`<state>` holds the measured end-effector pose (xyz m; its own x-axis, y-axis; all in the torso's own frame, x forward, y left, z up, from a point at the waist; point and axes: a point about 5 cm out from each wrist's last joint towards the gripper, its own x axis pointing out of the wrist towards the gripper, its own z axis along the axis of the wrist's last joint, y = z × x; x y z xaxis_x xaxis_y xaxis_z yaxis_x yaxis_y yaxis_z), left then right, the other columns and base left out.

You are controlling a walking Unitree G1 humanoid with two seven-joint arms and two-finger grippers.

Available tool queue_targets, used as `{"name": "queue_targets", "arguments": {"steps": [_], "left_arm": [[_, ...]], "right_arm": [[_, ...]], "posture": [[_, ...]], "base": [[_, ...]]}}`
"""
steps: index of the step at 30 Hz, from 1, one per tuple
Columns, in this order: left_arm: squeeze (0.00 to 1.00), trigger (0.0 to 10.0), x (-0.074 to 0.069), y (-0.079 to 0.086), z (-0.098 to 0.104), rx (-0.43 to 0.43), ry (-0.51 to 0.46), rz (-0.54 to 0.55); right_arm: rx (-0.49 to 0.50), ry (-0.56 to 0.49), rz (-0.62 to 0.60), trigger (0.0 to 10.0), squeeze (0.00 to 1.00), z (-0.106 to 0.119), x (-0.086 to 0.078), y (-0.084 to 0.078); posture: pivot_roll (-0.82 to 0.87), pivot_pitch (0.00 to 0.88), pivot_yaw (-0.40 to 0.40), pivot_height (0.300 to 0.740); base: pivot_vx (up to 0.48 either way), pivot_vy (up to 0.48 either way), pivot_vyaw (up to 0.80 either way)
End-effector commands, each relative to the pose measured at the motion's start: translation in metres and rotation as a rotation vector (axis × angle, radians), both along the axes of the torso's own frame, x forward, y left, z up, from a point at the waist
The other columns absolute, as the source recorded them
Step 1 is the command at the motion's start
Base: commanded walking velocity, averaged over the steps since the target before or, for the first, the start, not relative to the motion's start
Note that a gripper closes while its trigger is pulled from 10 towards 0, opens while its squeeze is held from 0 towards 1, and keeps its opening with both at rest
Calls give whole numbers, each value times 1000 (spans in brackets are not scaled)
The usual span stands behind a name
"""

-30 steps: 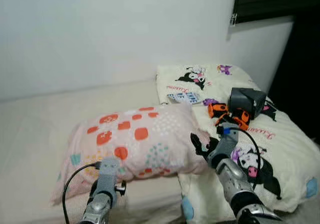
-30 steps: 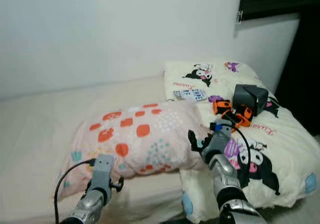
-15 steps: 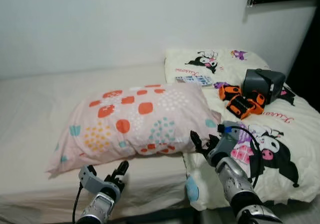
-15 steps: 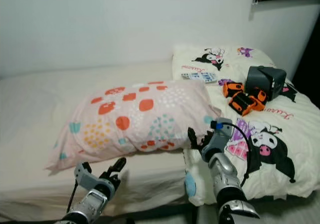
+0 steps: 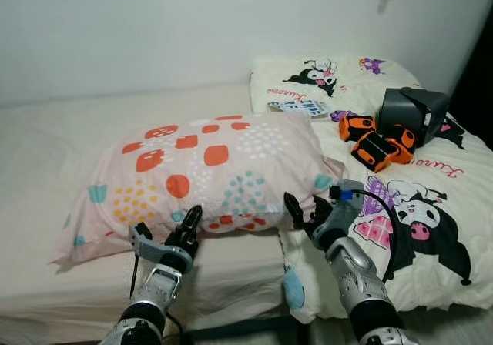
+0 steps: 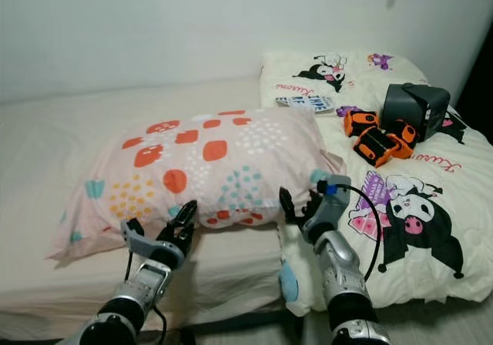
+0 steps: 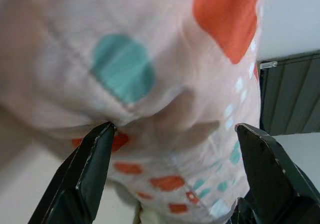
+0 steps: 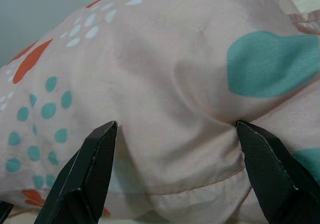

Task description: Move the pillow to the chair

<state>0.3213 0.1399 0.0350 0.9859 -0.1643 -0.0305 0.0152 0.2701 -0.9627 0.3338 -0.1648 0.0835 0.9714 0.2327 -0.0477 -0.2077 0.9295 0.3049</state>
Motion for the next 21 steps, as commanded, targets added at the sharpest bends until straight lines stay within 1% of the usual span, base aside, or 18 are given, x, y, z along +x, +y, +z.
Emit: {"name": "queue_targets", "arguments": {"steps": [1, 2, 4, 6, 9, 10, 11, 13, 14, 16, 19, 21], "left_arm": [[0, 10000, 3, 10, 2, 72, 32, 43], [0, 10000, 3, 10, 2, 72, 32, 43], [0, 10000, 7, 14, 4, 134, 69, 77], [0, 10000, 11, 15, 9, 123, 59, 94], [0, 10000, 13, 14, 14, 102, 40, 96], [0, 10000, 16, 13, 17, 87, 33, 100], [0, 10000, 17, 12, 19, 73, 27, 103], [0, 10000, 23, 6, 27, 30, 6, 108], [0, 10000, 23, 6, 27, 30, 6, 108], [0, 10000, 30, -3, 37, -11, -20, 102], [0, 10000, 33, -7, 41, -28, -32, 95], [0, 10000, 39, -21, 51, -39, -55, 65]], "right_arm": [[21, 4, 25, 10000, 0, 1, -5, 9], [21, 4, 25, 10000, 0, 1, -5, 9], [29, -19, 36, 10000, 0, 9, -8, 11], [37, -48, 46, 10000, 0, 19, -10, 14], [41, -60, 50, 10000, 0, 25, -11, 16], [51, -73, 55, 10000, 0, 30, -12, 17], [58, -81, 60, 10000, 0, 33, -13, 18], [65, -106, 78, 10000, 0, 42, -16, 21], [65, -106, 78, 10000, 0, 42, -16, 21], [59, -117, 93, 10000, 0, 47, -19, 22], [58, -122, 98, 10000, 0, 49, -20, 23], [59, -129, 107, 10000, 0, 55, -24, 23]], "posture": [[-57, 135, 108, 490], [-57, 135, 108, 490], [-61, 165, 116, 480], [-74, 196, 125, 470], [-75, 200, 126, 460], [-88, 220, 130, 455], [-88, 220, 130, 450], [-101, 232, 131, 440], [-101, 232, 131, 440], [-125, 237, 135, 430], [-129, 239, 136, 425], [-148, 239, 138, 415]], "base": [[0, 0, 0], [0, 0, 0], [0, 0, 0], [0, 0, 0], [0, 0, 0], [0, 0, 0], [0, 0, 0], [0, 0, 0], [0, 0, 0], [0, 0, 0], [0, 0, 0], [0, 0, 0]]}}
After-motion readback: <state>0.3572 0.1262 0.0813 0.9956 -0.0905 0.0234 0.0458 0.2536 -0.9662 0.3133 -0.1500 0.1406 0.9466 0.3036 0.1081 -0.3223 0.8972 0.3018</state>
